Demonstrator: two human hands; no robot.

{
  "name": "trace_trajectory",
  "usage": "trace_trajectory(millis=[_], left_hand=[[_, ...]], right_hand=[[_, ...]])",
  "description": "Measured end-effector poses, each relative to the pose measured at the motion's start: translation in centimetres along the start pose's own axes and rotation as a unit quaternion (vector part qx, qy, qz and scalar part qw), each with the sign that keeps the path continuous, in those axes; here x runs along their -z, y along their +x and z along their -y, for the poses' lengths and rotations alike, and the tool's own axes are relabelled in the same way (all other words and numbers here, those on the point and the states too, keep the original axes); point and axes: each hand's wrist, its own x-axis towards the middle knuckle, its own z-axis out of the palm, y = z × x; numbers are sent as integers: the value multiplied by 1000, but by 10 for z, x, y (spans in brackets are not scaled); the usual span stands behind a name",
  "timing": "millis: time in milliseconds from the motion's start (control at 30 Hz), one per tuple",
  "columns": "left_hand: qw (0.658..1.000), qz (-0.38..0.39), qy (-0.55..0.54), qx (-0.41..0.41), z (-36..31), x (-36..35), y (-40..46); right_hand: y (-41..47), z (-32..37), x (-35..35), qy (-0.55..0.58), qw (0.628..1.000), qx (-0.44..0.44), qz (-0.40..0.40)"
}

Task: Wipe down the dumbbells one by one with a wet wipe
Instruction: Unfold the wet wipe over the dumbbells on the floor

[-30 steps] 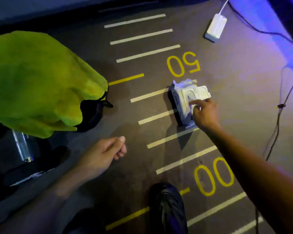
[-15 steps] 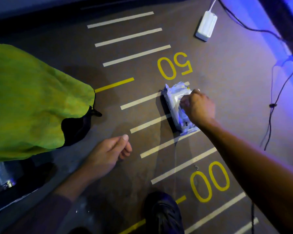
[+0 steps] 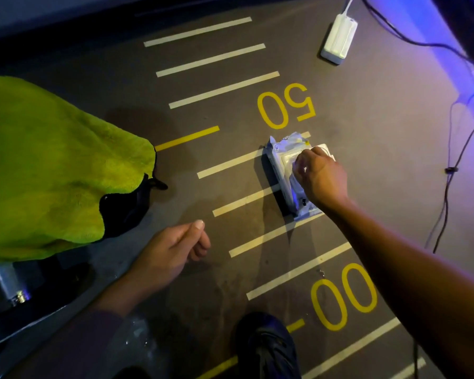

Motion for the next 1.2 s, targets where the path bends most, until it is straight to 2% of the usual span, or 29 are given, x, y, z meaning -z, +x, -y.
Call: trace_trajectory(millis=[300, 433, 533, 633, 733, 833, 900, 967, 1100, 1200], left_hand=[[1000, 5, -21, 12, -10, -2, -8], [1000, 9, -17, 8, -10, -1, -17], [1000, 10, -19, 7, -13, -1, -25], [1000, 1, -24, -2, -14, 1, -34], [998, -38, -48, -29, -15, 2, -46], [988, -115, -83, -62, -19, 4, -62], [974, -182, -109, -80, -23, 9, -76], [964, -209, -146, -69, -28, 15, -90], [956, -137, -259, 14, -31, 9, -121], [938, -177, -298, -1, -31, -2, -142]], right_hand=[[-15, -11, 11, 132, 991, -6, -27], [-19, -1, 26, 269, 962, -21, -43], [-23, 8, 44, 349, 932, -65, -66], [-33, 28, 68, 479, 875, -61, -35], [-55, 56, 88, 623, 774, -63, 97], [-81, 89, 95, 692, 691, -50, 203], [-98, 108, 95, 706, 665, -33, 242], [-114, 123, 95, 717, 641, -22, 272], [-148, 151, 85, 732, 603, -9, 317], [-174, 164, 73, 731, 599, -5, 326]])
